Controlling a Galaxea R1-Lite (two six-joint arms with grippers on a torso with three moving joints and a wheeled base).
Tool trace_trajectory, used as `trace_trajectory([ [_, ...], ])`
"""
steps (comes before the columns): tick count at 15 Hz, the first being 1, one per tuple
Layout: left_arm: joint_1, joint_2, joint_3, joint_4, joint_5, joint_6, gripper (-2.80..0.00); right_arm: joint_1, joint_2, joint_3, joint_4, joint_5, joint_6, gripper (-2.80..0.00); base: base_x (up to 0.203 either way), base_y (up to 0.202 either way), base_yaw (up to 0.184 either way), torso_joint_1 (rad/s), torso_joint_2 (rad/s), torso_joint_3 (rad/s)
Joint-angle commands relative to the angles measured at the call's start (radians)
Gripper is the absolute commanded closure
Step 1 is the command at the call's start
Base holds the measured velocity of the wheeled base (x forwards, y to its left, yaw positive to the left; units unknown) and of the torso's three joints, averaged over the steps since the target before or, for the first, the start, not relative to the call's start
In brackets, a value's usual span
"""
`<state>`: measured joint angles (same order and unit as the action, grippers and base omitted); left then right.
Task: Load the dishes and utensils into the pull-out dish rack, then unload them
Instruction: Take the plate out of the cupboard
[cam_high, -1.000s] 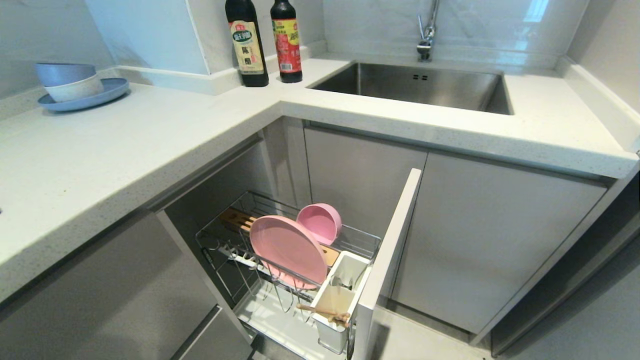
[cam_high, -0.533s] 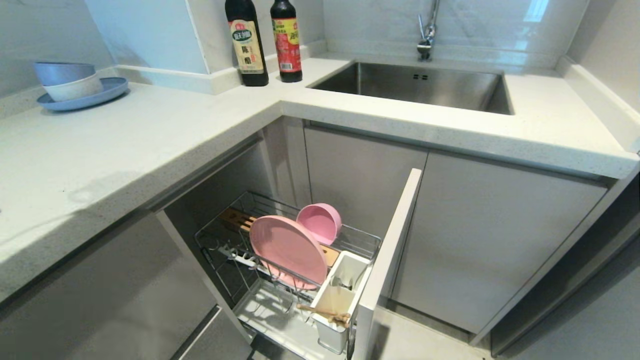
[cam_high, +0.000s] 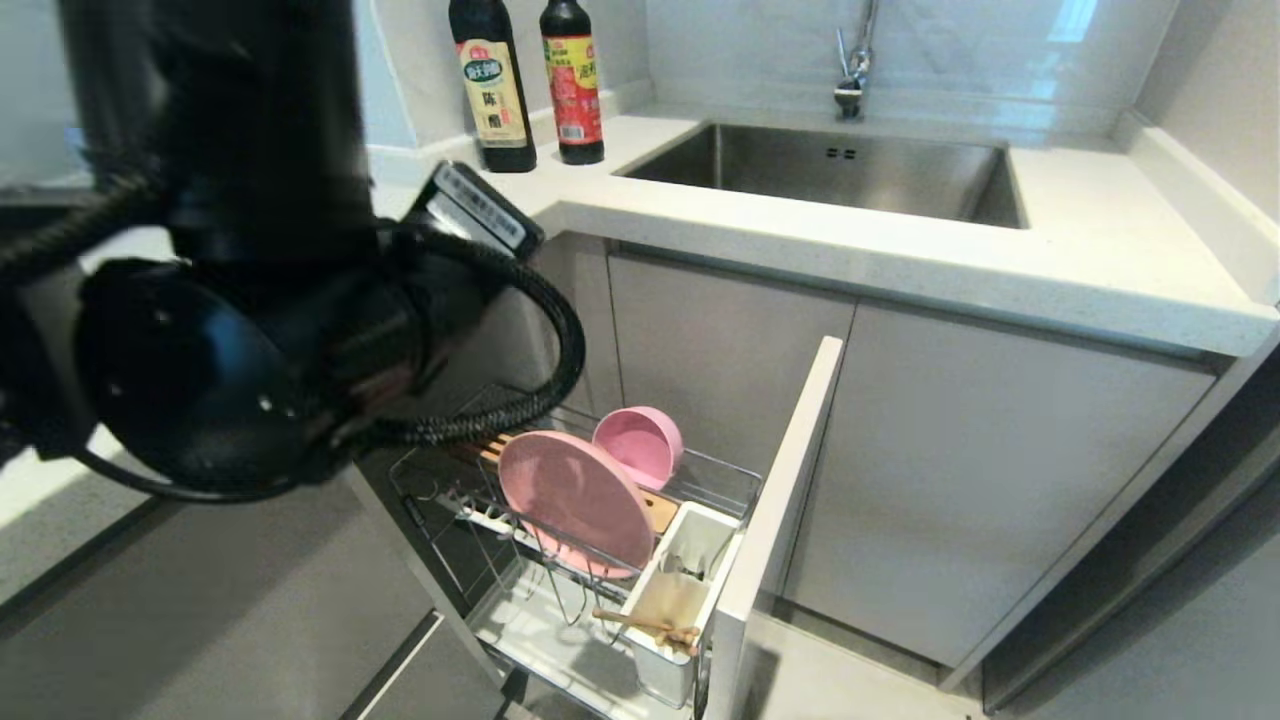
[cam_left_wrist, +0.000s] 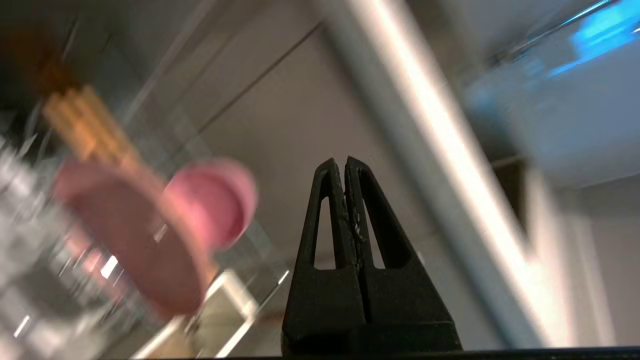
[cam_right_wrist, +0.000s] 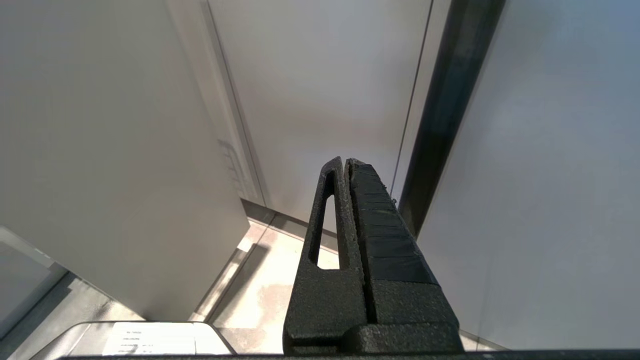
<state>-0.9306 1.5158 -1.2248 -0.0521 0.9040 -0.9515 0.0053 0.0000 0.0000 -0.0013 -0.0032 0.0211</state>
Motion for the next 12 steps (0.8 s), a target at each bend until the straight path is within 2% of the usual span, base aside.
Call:
trace_trajectory([
  [1, -0.012, 0.054, 0.018, 0.165, 0.010, -0.194, 0.00, 0.001, 0.000, 0.002, 0.000, 0.000, 0.000, 0.00, 0.000, 0.000, 0.000, 0.000, 0.00, 0.000],
  [3, -0.032, 0.088, -0.008, 0.315, 0.013, -0.351, 0.00, 0.001, 0.000, 0.002, 0.000, 0.000, 0.000, 0.00, 0.000, 0.000, 0.000, 0.000, 0.00, 0.000],
  [4, -0.045, 0.113, -0.022, 0.337, 0.016, -0.396, 0.00, 0.001, 0.000, 0.002, 0.000, 0.000, 0.000, 0.00, 0.000, 0.000, 0.000, 0.000, 0.00, 0.000],
  [8, -0.057, 0.199, -0.064, 0.356, 0.034, -0.413, 0.00, 0.001, 0.000, 0.002, 0.000, 0.000, 0.000, 0.00, 0.000, 0.000, 0.000, 0.000, 0.00, 0.000],
  [12, -0.048, 0.285, -0.124, 0.372, 0.020, -0.412, 0.00, 0.001, 0.000, 0.002, 0.000, 0.000, 0.000, 0.00, 0.000, 0.000, 0.000, 0.000, 0.00, 0.000],
])
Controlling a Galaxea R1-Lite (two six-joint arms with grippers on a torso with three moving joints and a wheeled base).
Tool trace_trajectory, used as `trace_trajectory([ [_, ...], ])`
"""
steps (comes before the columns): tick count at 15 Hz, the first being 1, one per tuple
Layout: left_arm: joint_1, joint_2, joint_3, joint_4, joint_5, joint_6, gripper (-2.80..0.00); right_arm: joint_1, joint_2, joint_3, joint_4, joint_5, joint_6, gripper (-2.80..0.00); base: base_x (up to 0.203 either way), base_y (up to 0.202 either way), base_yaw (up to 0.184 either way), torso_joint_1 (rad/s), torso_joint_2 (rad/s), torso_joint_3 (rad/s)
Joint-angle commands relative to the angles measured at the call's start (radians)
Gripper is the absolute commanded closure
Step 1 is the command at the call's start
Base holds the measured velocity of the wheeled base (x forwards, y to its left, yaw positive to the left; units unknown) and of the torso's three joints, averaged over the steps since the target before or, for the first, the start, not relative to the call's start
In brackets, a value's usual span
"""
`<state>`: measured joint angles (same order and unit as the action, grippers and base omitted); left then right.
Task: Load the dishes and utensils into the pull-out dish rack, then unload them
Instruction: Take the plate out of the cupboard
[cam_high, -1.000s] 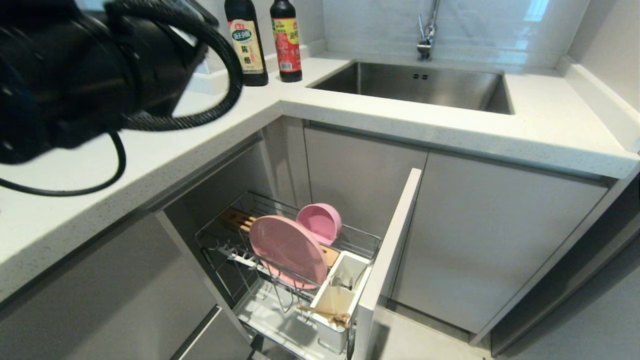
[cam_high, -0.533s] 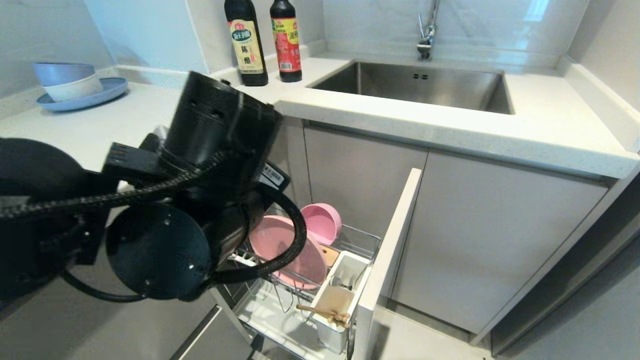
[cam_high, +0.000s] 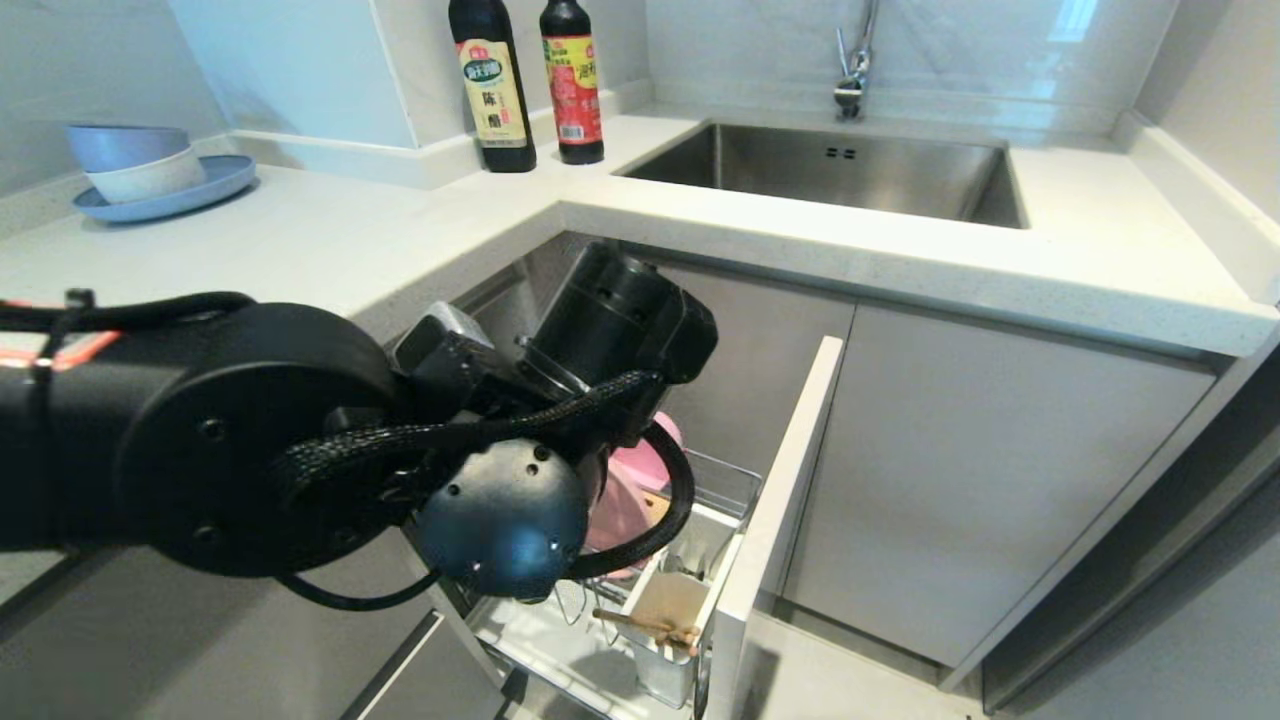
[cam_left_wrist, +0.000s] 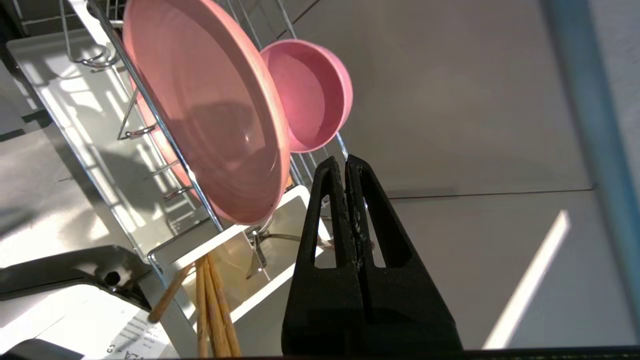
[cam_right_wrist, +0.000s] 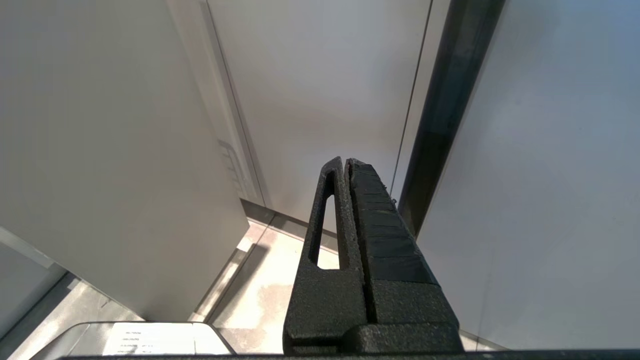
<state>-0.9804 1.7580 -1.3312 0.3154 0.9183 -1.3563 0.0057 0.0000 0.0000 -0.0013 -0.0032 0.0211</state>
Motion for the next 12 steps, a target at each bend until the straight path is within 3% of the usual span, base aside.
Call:
trace_trajectory([
  [1, 0.002, 0.061, -0.039, 0.036, 0.004, -0.011, -2.80, 0.000, 0.000, 0.002, 0.000, 0.000, 0.000, 0.00, 0.000, 0.000, 0.000, 0.000, 0.00, 0.000],
  [6, 0.043, 0.088, -0.053, 0.118, 0.003, -0.053, -2.80, 0.000, 0.000, 0.002, 0.000, 0.000, 0.000, 0.00, 0.000, 0.000, 0.000, 0.000, 0.00, 0.000],
  [7, 0.060, 0.089, -0.046, 0.127, -0.003, -0.087, -2.80, 0.000, 0.000, 0.002, 0.000, 0.000, 0.000, 0.00, 0.000, 0.000, 0.000, 0.000, 0.00, 0.000],
  [8, 0.079, 0.089, -0.044, 0.137, -0.027, -0.124, -2.80, 0.000, 0.000, 0.002, 0.000, 0.000, 0.000, 0.00, 0.000, 0.000, 0.000, 0.000, 0.00, 0.000],
  [12, 0.122, 0.151, -0.088, 0.136, -0.126, -0.132, -2.80, 0.000, 0.000, 0.001, 0.000, 0.000, 0.000, 0.00, 0.000, 0.000, 0.000, 0.000, 0.00, 0.000],
])
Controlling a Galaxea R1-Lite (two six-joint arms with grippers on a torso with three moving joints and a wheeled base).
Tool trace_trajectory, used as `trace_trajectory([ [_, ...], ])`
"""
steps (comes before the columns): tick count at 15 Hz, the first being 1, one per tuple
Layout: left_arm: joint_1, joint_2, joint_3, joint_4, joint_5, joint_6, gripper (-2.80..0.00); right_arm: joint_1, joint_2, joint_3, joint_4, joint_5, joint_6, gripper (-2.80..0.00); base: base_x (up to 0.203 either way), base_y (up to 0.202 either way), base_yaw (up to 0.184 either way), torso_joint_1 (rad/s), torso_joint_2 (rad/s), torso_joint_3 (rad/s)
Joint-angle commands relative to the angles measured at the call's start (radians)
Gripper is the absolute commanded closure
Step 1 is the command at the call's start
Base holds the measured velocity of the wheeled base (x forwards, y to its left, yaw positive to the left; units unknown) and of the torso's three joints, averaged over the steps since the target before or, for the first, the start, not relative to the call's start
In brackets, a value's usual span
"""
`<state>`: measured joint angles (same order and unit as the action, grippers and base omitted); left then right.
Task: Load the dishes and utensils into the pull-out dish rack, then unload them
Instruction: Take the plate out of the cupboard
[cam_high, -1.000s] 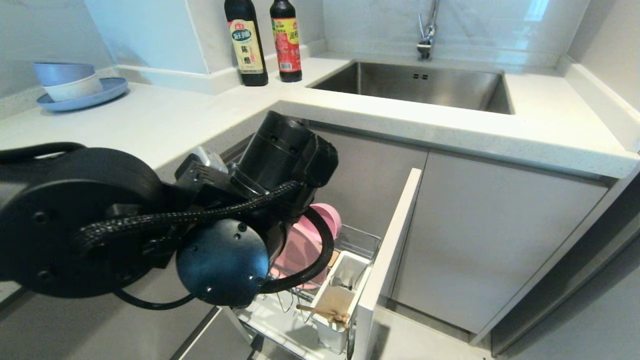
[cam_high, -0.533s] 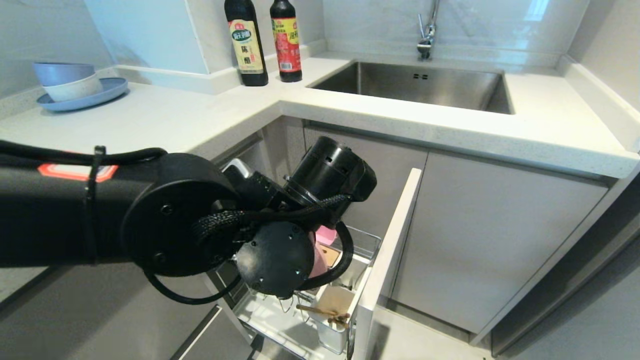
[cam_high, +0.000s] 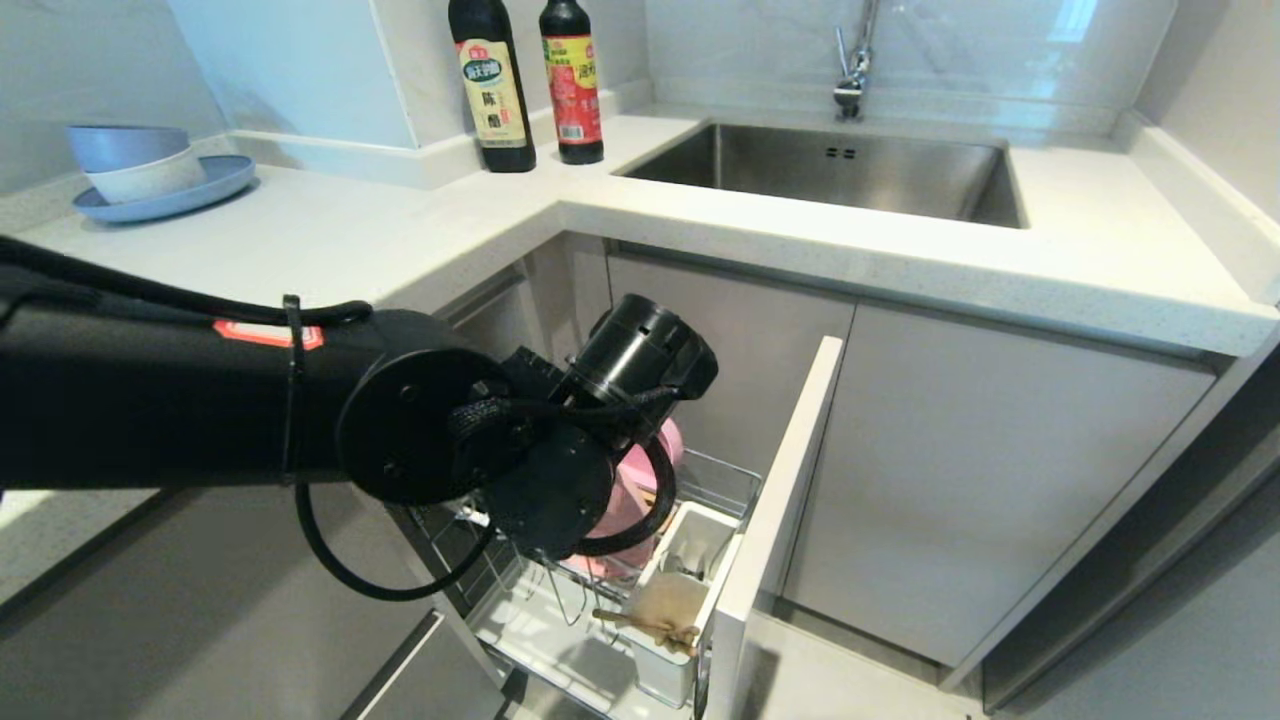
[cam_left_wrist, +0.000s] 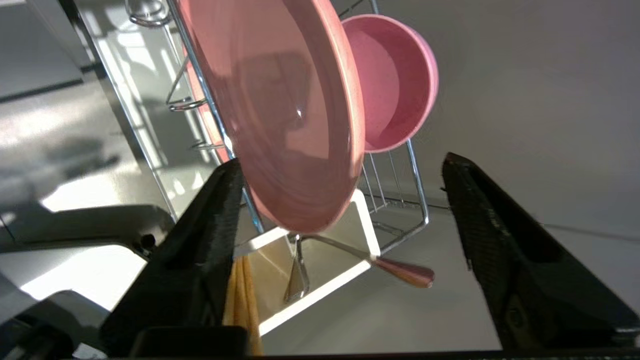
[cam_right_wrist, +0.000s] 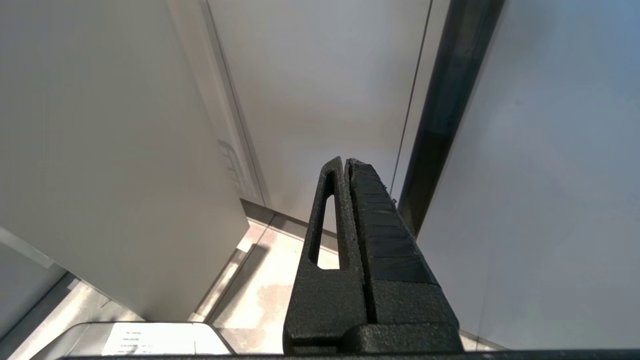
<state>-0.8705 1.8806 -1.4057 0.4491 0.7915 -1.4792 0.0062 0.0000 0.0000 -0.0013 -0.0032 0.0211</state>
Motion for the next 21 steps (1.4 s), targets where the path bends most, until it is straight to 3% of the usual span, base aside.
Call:
trace_trajectory([
  [1, 0.021, 0.056, -0.037, 0.002, -0.015, -0.008, -2.80, 0.000, 0.000, 0.002, 0.000, 0.000, 0.000, 0.00, 0.000, 0.000, 0.000, 0.000, 0.00, 0.000],
  [4, 0.067, 0.118, -0.113, 0.004, -0.061, -0.005, -2.80, 0.000, 0.000, 0.002, 0.000, 0.000, 0.000, 0.00, 0.000, 0.000, 0.000, 0.000, 0.00, 0.000],
  [15, 0.133, 0.270, -0.184, 0.005, -0.063, 0.039, -2.80, 0.000, 0.000, 0.002, 0.000, 0.000, 0.000, 0.00, 0.000, 0.000, 0.000, 0.000, 0.00, 0.000],
  [16, 0.131, 0.270, -0.185, 0.005, -0.063, 0.039, 0.00, 0.000, 0.000, 0.002, 0.000, 0.000, 0.000, 0.00, 0.000, 0.000, 0.000, 0.000, 0.00, 0.000],
  [21, 0.126, 0.267, -0.183, 0.003, -0.061, 0.060, 0.00, 0.000, 0.000, 0.002, 0.000, 0.000, 0.000, 0.00, 0.000, 0.000, 0.000, 0.000, 0.00, 0.000],
])
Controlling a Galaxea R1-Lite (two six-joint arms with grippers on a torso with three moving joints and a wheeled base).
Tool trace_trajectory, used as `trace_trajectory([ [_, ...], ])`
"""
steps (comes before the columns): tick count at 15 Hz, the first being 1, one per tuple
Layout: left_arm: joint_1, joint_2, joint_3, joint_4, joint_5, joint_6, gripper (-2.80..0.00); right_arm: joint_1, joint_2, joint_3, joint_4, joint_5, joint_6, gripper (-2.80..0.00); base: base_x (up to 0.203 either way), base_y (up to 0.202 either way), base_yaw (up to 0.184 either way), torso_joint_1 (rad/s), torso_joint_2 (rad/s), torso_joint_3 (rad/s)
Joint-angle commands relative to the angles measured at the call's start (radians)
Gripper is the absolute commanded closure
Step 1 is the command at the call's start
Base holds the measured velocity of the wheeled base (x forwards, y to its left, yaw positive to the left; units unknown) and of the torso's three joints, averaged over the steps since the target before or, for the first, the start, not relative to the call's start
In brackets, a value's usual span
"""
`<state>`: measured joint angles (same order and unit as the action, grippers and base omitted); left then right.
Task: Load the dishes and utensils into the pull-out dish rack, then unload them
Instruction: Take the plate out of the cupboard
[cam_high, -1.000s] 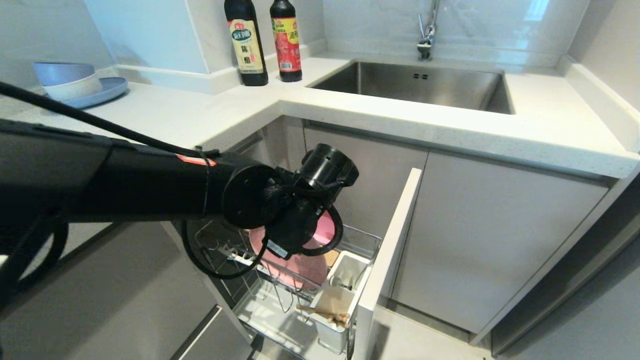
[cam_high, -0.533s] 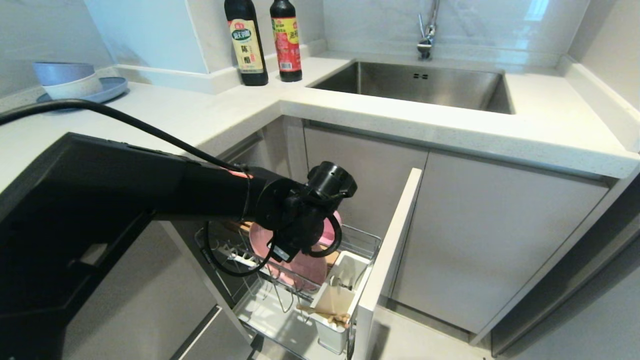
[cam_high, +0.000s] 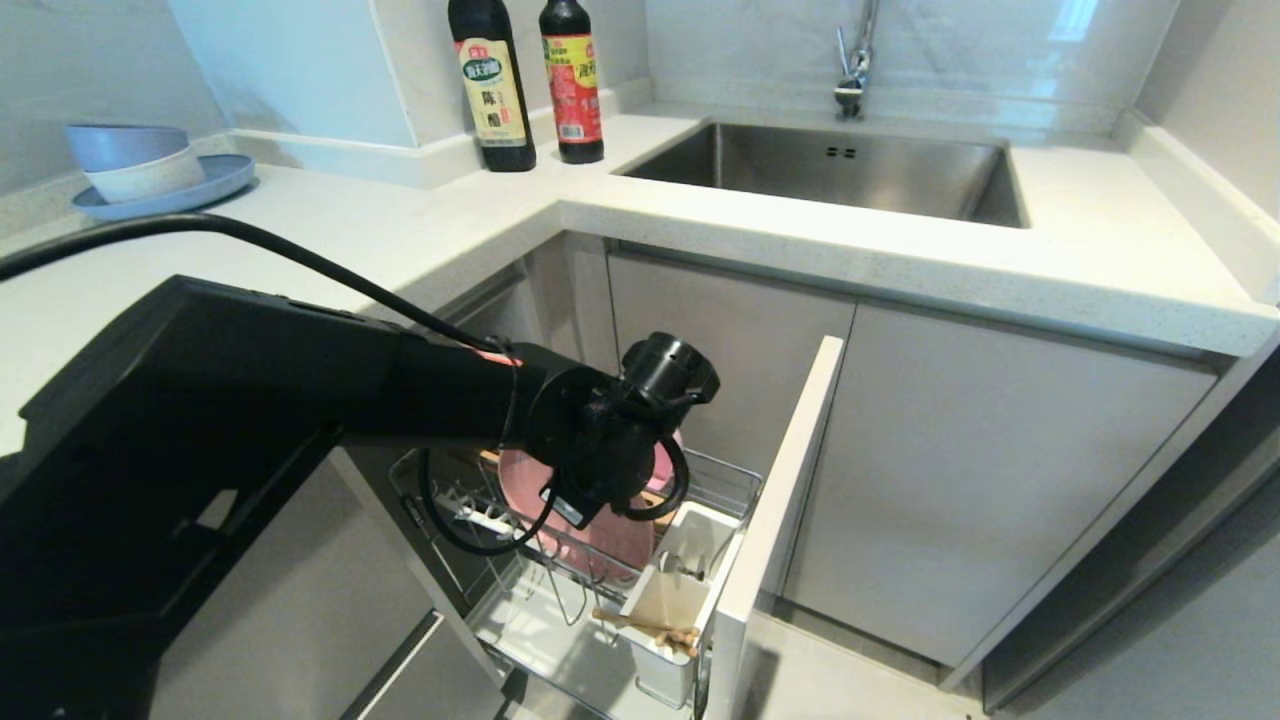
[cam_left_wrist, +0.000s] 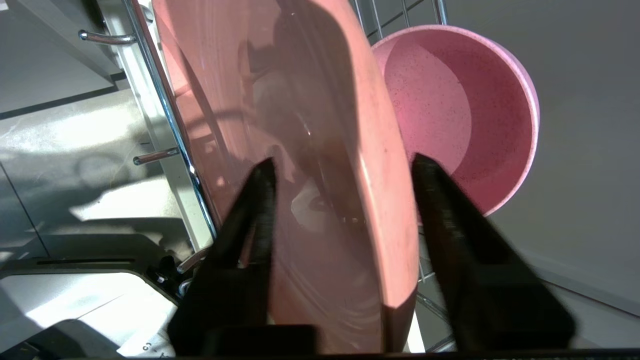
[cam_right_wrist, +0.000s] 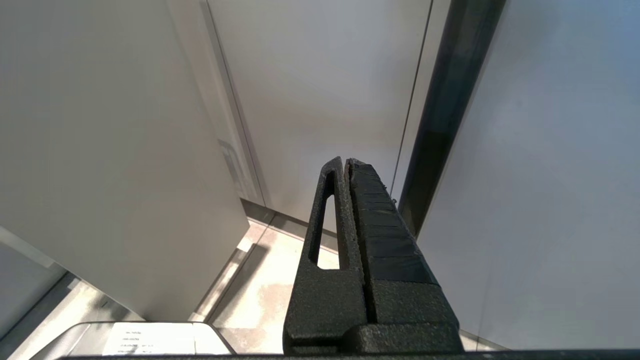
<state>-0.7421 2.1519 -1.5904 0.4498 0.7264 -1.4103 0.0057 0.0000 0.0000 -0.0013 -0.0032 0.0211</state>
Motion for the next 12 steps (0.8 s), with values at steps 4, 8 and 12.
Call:
trace_trajectory([
  [4, -0.012, -0.013, 0.012, 0.006, 0.022, -0.015, 0.00, 0.000, 0.000, 0.002, 0.000, 0.000, 0.000, 0.00, 0.000, 0.000, 0.000, 0.000, 0.00, 0.000],
  [8, -0.035, -0.030, 0.010, 0.006, 0.046, -0.013, 0.00, 0.000, 0.000, 0.002, 0.000, 0.000, 0.000, 0.00, 0.000, 0.000, 0.000, 0.000, 0.00, 0.000],
  [12, -0.105, -0.115, 0.000, 0.006, 0.141, -0.008, 0.00, 0.000, 0.000, 0.002, 0.000, 0.000, 0.000, 0.00, 0.000, 0.000, 0.000, 0.000, 0.00, 0.000],
])
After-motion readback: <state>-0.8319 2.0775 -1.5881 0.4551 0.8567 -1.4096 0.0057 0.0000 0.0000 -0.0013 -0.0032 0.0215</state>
